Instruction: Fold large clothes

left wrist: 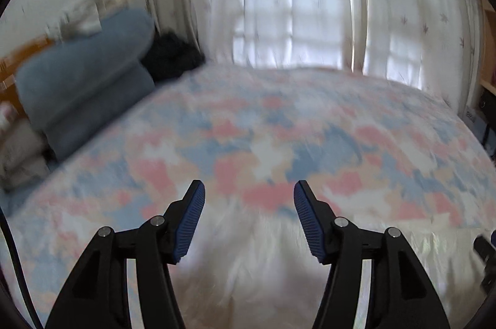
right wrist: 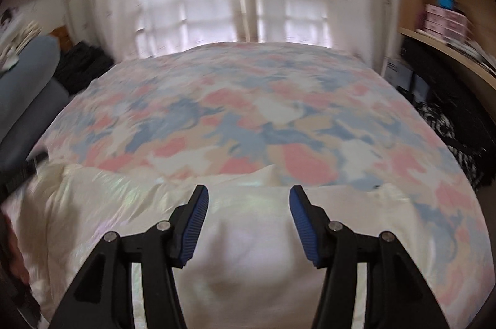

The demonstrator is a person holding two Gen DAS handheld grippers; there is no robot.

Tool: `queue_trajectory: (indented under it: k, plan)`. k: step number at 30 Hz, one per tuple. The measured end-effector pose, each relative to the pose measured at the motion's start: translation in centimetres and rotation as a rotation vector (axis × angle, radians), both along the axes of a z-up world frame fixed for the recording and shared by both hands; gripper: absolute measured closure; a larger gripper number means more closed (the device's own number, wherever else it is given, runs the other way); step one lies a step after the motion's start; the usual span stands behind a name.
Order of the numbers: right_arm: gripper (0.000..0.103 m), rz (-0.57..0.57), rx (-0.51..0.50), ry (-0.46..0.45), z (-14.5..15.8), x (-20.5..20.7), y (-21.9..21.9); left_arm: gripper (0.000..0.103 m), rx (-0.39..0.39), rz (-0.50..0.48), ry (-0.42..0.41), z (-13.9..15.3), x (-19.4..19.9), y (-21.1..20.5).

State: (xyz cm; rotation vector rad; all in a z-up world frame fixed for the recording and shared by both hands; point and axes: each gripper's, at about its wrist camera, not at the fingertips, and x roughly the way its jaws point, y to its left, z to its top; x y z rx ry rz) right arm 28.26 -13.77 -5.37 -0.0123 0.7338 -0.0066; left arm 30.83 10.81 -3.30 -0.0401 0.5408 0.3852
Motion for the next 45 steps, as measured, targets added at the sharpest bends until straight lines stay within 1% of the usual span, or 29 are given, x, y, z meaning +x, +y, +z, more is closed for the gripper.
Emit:
queue_trajectory:
  k: [1, 2, 3, 5, 7, 9, 10, 14, 16, 17, 19, 21, 23, 28, 32, 36, 45]
  plan:
    - [0.048, 0.006, -0.001, 0.004, -0.3, 0.0, 0.3, 0.036, 0.037, -0.011, -0.026, 0.6, -0.4, -0.5]
    - [0.048, 0.016, 0.008, 0.01, -0.8, 0.0, 0.5, 0.027, 0.046, -0.048, -0.043, 1.1, -0.7, -1.0]
    - [0.048, 0.021, 0.017, 0.015, -1.1, 0.0, 0.6, 0.024, 0.041, -0.088, -0.049, 1.3, -0.9, -1.5]
    - [0.048, 0.024, 0.026, 0.023, -1.7, 0.0, 0.8, 0.024, 0.012, -0.186, -0.035, 1.1, -1.1, -3.0]
    - [0.048, 0.02, 0.031, 0.031, -2.3, 0.2, 0.8, 0.024, -0.01, -0.267, 0.004, 0.1, -0.9, -5.0]
    - [0.048, 0.009, 0.048, 0.045, -2.9, 0.5, 0.7, 0.024, -0.013, -0.304, 0.037, -1.2, -0.4, -7.0]
    - [0.048, -0.003, 0.062, 0.052, -3.3, 0.7, 0.4, 0.024, -0.011, -0.323, 0.064, -2.4, 0.0, -8.2]
    - [0.048, -0.028, 0.087, 0.077, -4.9, 1.3, -0.1, 0.025, -0.012, -0.325, 0.158, -6.4, 1.9, -11.0]
    - [0.048, -0.034, 0.101, 0.096, -6.1, 1.7, -0.5, 0.025, -0.001, -0.311, 0.213, -8.6, 2.9, -11.3]
    - [0.048, -0.035, 0.106, 0.098, -6.4, 1.8, -0.6, 0.024, -0.01, -0.302, 0.237, -9.7, 3.3, -11.1]
    - [0.048, -0.031, 0.117, 0.097, -7.2, 2.0, -0.7, 0.023, -0.05, -0.294, 0.247, -10.9, 3.8, -10.5]
    - [0.045, -0.021, 0.094, 0.102, -8.0, 2.4, -0.1, 0.023, -0.08, -0.285, 0.256, -11.8, 4.2, -10.0]
    - [0.044, -0.018, 0.074, 0.106, -8.9, 2.7, 0.3, 0.022, -0.101, -0.285, 0.26, -12.5, 4.5, -9.6]
    - [0.043, -0.02, 0.111, 0.099, -10.2, 3.1, 0.0, 0.021, -0.116, -0.28, 0.239, -13.5, 4.4, -9.4]
    - [0.043, -0.021, 0.128, 0.067, -11.0, 2.9, -0.2, 0.021, -0.126, -0.282, 0.207, -14.2, 4.1, -9.3]
    - [0.043, -0.021, 0.144, 0.037, -11.6, 3.0, -0.3, 0.021, -0.13, -0.279, 0.182, -14.7, 4.3, -9.1]
    - [0.043, -0.018, 0.159, 0.022, -12.1, 3.6, -0.4, 0.019, -0.157, -0.286, 0.18, -15.2, 5.1, -8.9]
